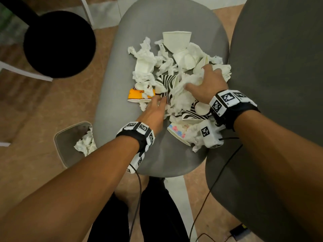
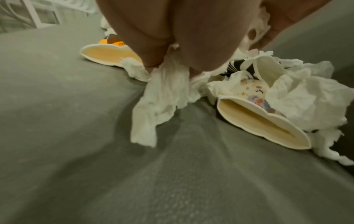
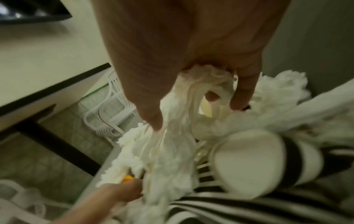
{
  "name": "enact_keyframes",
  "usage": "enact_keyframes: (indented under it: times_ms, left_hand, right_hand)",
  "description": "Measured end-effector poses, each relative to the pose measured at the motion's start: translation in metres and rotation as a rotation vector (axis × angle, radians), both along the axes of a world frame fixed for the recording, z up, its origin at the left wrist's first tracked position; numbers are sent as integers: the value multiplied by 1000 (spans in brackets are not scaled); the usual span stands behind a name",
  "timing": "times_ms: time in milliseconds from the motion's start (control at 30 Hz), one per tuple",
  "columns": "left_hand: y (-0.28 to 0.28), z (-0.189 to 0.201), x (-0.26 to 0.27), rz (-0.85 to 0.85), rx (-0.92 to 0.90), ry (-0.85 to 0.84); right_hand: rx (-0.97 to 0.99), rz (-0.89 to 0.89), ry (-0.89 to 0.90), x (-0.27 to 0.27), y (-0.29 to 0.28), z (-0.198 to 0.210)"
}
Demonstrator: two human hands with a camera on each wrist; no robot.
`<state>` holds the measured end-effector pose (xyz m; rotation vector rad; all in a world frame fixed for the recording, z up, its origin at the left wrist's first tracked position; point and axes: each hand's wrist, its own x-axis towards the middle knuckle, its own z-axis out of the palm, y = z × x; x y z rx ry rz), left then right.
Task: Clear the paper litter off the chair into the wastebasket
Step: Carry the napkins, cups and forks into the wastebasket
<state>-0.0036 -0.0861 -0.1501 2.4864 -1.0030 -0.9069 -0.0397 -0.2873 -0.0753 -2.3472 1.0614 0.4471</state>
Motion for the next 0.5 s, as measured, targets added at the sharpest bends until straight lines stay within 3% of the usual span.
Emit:
enact_keyframes:
  times_ms: [167,300,433,500]
  left_hand:
    - [0,-5,5,64,-6,-40]
    - [10,4,0,34,-37,-86]
    - [22,3,1,-109,100,-55]
    - [24,5,1,-81,14,-53]
  right_hand:
    - [-19,183,200,-13,-3,-18]
    - [-63,162,109,-20,5,-22]
    - [-167,190,-5,-23,7,-9]
    - [-206,192,-58,-24,6,2]
